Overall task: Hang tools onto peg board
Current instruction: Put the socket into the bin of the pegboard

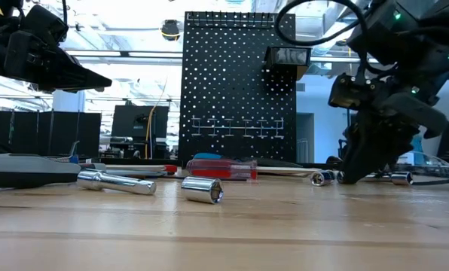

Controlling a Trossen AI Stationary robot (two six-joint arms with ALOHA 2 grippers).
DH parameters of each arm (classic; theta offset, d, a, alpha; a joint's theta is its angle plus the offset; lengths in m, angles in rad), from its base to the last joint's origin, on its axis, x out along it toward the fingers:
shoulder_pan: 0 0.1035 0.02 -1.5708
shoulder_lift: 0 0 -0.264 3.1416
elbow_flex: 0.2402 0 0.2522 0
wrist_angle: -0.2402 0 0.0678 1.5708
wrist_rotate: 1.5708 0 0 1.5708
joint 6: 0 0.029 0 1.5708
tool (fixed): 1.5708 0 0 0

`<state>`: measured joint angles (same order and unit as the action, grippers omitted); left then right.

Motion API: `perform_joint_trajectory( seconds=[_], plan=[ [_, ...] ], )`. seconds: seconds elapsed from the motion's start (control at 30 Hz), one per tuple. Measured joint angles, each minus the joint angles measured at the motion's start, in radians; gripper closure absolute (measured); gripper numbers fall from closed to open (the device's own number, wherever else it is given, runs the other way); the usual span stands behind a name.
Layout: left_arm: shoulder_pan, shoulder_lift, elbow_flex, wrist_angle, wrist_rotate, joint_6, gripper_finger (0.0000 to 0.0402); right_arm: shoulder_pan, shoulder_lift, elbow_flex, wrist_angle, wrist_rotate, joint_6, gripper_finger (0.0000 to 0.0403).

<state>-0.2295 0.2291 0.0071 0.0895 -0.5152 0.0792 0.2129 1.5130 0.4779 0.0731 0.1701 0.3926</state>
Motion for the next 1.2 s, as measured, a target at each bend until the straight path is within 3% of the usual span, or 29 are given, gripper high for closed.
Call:
perform_joint_trajectory(
  seconds=[0.27,0.43,0.6,0.77,1.0,1.1,1.2],
  plan=[
    [0.000,0.000,0.000,0.000,0.000,0.000,0.0401,0.068,-0.019,0.009,-0.031,0.051,0.025,0.0356],
    [0.000,0.000,0.000,0.000,0.000,0.000,0.0402,0.141,-0.081,0.093,-0.151,0.126,0.026,0.0356],
    [0.000,0.000,0.000,0.000,0.000,0.000,0.0402,0.201,-0.119,0.254,-0.269,0.289,-0.031,0.0356],
    [0.000,0.000,0.000,0.000,0.000,0.000,0.0401,0.199,-0.154,0.438,-0.321,0.517,-0.205,0.0356],
    [0.000,0.000,0.000,0.000,0.000,0.000,0.0401,0.076,-0.196,0.670,-0.333,0.753,-0.436,0.0356],
    [0.000,0.000,0.000,0.000,0.000,0.000,0.0401,-0.035,-0.200,0.752,-0.375,0.742,-0.449,0.0356],
    [0.000,0.000,0.000,0.000,0.000,0.000,0.0402,-0.166,-0.189,0.839,-0.480,0.665,-0.413,0.0356]
  ],
)
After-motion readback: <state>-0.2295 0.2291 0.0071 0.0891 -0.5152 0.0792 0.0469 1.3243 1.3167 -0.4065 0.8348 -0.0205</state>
